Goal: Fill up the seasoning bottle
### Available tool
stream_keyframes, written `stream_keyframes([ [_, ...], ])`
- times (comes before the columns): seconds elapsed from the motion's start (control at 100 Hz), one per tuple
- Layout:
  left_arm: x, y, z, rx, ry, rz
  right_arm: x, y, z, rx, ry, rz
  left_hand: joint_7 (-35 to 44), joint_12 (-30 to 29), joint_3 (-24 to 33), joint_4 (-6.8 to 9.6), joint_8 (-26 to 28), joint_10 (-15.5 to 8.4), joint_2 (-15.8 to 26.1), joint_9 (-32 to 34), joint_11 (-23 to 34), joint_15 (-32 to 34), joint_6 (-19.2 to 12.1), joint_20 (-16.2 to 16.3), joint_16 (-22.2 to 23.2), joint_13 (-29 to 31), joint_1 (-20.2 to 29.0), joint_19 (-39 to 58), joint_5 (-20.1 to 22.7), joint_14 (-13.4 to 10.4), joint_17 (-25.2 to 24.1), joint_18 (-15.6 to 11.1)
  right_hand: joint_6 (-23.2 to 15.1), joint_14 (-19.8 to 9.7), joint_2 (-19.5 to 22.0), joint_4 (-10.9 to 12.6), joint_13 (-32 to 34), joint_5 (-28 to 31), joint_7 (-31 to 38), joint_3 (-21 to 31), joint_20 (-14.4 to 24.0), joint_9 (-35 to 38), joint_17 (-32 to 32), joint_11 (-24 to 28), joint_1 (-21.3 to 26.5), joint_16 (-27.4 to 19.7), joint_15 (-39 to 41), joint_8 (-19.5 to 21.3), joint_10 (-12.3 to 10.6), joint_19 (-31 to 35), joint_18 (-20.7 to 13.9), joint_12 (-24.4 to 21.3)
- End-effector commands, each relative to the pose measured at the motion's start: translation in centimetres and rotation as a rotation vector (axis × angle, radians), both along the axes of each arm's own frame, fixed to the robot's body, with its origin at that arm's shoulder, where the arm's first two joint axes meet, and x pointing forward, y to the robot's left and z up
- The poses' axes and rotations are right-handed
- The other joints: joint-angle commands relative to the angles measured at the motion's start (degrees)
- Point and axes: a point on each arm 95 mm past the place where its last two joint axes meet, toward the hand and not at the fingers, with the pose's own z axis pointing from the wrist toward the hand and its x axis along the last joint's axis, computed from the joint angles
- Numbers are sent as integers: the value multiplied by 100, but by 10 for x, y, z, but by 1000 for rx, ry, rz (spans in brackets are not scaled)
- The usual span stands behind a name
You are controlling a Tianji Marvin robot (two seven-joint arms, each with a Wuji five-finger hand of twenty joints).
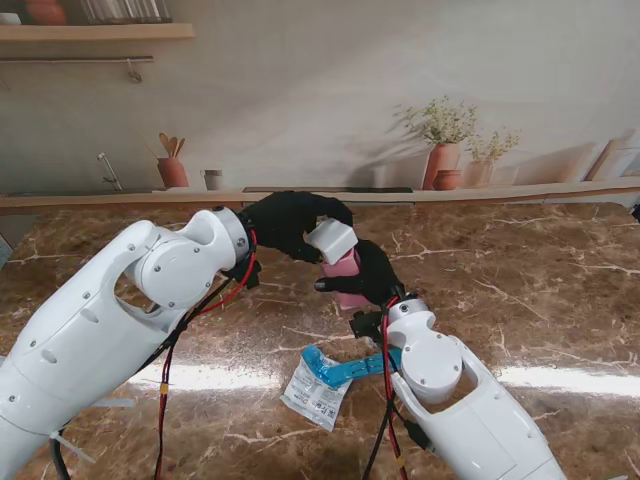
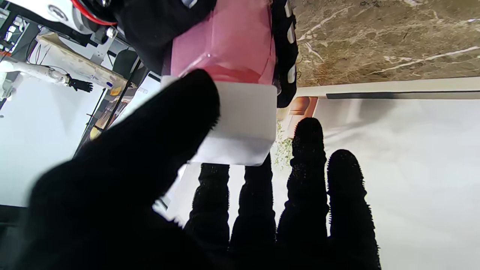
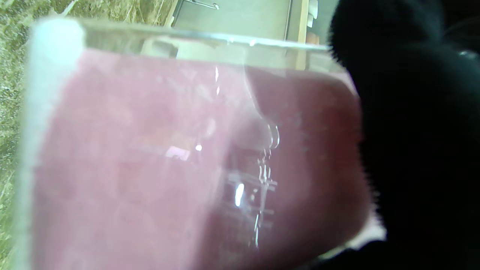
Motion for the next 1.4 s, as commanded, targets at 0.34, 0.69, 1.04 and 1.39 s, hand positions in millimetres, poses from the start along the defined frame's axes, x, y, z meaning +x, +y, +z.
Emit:
stream_keyframes([
  [0.34,8,-17,9,-116,63,77,-4,12,6,52,-29,12,1807,982,-1948,-199,-634,310,1459,2871,797,1115,-102,268,315,1917,452,1365,2535,321,1039,671,-1352,-520,3584,296,436,1126,2317,1448,641,541,418,1635,1504,689,2630,624,-782,1548,-42,445],
  [0.69,7,-21,2,-197,49,141,-9,15,11,127,-15,-41,1951,913,-1350,-270,-872,322,1048,3124,746,1112,-129,71,76,2118,362,1417,2624,235,1256,617,-1352,-525,3594,294,417,1126,2318,1439,645,523,408,1644,1507,695,2636,622,-784,1541,-51,462],
  [1.04,7,-19,0,-254,40,193,-12,19,15,151,-20,-30,1954,990,-1140,-306,-875,370,1029,3202,643,1097,-64,37,69,2179,390,1405,2651,262,1295,605,-1352,-526,3584,295,419,1126,2319,1446,649,524,408,1647,1511,695,2639,621,-780,1539,-51,458],
  [1.39,6,-15,-3,-268,70,204,-14,21,22,161,-40,-31,1738,637,-1134,-293,-1187,327,978,3310,368,968,-36,0,-81,2155,561,1340,2642,154,1252,557,-1359,-526,3590,295,419,1126,2322,1450,652,529,408,1648,1509,694,2639,622,-782,1538,-51,451],
])
